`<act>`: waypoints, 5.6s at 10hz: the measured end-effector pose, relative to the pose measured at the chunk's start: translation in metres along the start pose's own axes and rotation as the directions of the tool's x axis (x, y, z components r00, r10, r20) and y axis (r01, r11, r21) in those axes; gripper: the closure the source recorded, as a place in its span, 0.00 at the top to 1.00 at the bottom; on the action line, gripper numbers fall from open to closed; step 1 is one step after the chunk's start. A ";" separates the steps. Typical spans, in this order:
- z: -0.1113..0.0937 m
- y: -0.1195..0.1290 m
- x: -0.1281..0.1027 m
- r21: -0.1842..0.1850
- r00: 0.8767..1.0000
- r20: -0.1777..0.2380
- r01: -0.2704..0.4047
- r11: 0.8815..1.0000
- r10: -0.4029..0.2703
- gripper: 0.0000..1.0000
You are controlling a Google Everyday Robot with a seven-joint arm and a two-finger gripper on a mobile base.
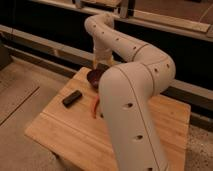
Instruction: Drag the ceramic bowl in a circle
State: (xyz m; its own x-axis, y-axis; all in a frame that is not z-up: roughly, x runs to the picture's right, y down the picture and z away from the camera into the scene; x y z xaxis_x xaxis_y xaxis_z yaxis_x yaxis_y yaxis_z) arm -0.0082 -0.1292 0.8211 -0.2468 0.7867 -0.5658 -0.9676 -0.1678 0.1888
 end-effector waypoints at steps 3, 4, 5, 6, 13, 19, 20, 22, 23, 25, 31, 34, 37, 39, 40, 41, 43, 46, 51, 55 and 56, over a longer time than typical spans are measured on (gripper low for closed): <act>-0.002 0.038 0.009 -0.088 0.999 -0.049 -0.011 0.996 0.006 0.65; -0.001 0.043 0.012 -0.101 0.998 -0.061 -0.012 0.995 0.006 0.65; 0.000 0.045 0.016 -0.117 0.997 -0.071 -0.028 0.993 0.020 0.65; 0.003 0.038 0.016 -0.117 0.996 -0.077 -0.050 0.992 0.041 0.65; 0.062 0.034 0.044 -0.052 0.986 -0.161 -0.051 0.997 0.042 0.65; 0.076 0.049 0.034 -0.025 0.989 -0.135 0.059 0.998 -0.061 0.65; 0.074 0.052 0.025 -0.012 0.986 -0.107 0.125 0.992 -0.125 0.65; 0.068 0.059 0.007 -0.009 0.960 -0.055 0.273 0.962 -0.274 0.65; 0.066 0.062 -0.001 -0.012 0.940 -0.034 0.339 0.941 -0.340 0.65; 0.058 0.068 -0.012 -0.049 0.890 0.002 0.455 0.889 -0.455 0.65; 0.065 0.092 0.020 -0.167 0.884 -0.061 0.448 0.878 -0.463 0.65; 0.086 0.091 0.037 -0.142 0.872 -0.126 0.456 0.879 -0.473 0.65; 0.113 0.074 0.037 -0.117 0.879 -0.193 0.420 0.900 -0.435 0.65; 0.127 0.066 0.033 -0.105 0.883 -0.218 0.403 0.909 -0.416 0.53; 0.130 0.066 0.030 -0.107 0.881 -0.219 0.405 0.908 -0.419 0.43; 0.129 0.070 0.027 -0.115 0.878 -0.210 0.414 0.903 -0.429 0.32; 0.121 0.079 0.020 -0.139 0.876 -0.174 0.430 0.892 -0.450 0.11; 0.107 0.086 0.013 -0.168 0.876 -0.131 0.443 0.881 -0.465 0.00; 0.089 0.100 0.014 -0.224 0.864 -0.089 0.467 0.855 -0.495 0.00; 0.096 0.118 0.036 -0.252 0.837 -0.127 0.493 0.833 -0.533 0.00; 0.095 0.118 0.039 -0.254 0.836 -0.134 0.490 0.834 -0.532 0.00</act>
State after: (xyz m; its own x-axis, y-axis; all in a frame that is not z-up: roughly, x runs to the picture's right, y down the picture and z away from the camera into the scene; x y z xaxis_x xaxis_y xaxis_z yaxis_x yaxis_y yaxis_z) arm -0.1269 -0.0621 0.8981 0.3012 0.6673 -0.6812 -0.9415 0.0949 -0.3233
